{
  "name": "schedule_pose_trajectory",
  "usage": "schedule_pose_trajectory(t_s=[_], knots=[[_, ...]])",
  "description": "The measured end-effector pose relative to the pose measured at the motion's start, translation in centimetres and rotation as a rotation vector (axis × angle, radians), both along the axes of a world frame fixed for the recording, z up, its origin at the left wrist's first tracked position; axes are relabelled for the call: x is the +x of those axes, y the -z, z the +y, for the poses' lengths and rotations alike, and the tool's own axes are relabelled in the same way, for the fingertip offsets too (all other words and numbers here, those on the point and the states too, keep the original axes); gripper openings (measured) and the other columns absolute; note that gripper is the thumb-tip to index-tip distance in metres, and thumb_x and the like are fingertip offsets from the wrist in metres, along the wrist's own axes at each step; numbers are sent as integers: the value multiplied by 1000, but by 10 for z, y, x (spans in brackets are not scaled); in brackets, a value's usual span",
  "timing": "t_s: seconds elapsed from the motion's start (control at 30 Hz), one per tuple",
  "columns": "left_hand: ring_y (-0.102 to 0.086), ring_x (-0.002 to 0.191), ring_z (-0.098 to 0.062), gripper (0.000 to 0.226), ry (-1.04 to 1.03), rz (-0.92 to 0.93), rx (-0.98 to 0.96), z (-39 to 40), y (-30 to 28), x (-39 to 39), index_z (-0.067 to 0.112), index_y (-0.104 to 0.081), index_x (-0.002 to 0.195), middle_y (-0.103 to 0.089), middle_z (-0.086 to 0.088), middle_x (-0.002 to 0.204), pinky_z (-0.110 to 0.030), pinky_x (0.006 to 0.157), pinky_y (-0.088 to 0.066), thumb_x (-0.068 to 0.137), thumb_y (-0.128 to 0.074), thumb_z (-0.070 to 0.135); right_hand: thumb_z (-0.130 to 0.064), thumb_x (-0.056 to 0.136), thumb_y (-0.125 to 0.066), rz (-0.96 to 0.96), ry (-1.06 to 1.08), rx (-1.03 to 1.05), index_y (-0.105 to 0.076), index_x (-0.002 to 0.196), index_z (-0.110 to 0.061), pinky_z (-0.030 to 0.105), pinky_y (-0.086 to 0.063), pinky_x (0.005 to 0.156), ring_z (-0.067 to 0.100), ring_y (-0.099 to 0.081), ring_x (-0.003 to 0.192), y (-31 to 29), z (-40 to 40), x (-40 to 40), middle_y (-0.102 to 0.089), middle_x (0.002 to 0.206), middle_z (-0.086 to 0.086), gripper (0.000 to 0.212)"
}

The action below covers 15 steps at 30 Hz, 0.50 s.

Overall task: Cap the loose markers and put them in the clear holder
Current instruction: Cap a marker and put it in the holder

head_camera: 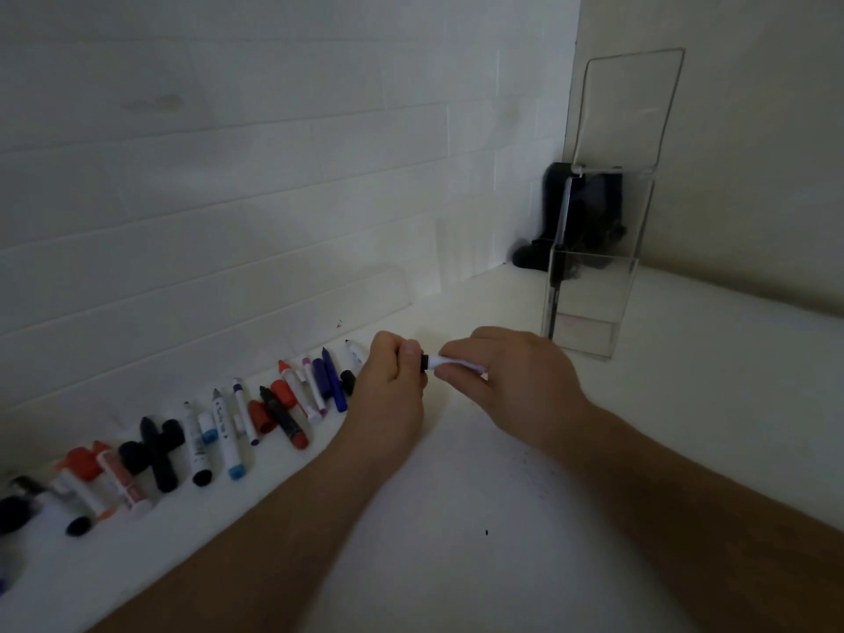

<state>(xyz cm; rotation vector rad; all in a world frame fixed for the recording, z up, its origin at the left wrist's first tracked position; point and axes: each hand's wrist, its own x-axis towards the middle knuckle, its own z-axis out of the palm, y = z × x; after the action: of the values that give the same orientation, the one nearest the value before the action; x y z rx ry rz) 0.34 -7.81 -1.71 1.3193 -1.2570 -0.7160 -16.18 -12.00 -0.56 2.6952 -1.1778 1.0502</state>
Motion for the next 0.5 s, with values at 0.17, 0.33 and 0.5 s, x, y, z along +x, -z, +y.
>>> schedule_pose_trajectory(t_s=[0.17, 0.33, 0.5], knots=[[-39, 63, -16, 31, -1, -53, -25, 2, 1, -2, 35, -39, 73, -47, 4, 68, -44, 64, -37, 104, -40, 33, -61, 99, -38, -15, -9, 49, -71, 98, -37, 37, -49, 67, 9, -57, 73, 6, -3, 1, -62, 77, -8, 42], [-42, 62, -13, 24, 15, -105, -25, 6, -2, -2, 23, -42, 83, -50, 1, 71, -41, 63, -39, 106, -42, 29, -62, 100, -38, -36, -53, 91, -68, 95, -36, 38, -50, 70, 8, -56, 74, 4, -7, 1, -61, 78, -9, 40], [-54, 64, -3, 8, 59, -268, -95, 10, -5, -8, 22, -48, 102, -61, 5, 77, -26, 63, -46, 105, -47, 30, -57, 101, -35, 183, 42, -80, -59, 106, -44, 40, -43, 78, 14, -53, 88, -6, 2, -4, -64, 86, -16, 28]])
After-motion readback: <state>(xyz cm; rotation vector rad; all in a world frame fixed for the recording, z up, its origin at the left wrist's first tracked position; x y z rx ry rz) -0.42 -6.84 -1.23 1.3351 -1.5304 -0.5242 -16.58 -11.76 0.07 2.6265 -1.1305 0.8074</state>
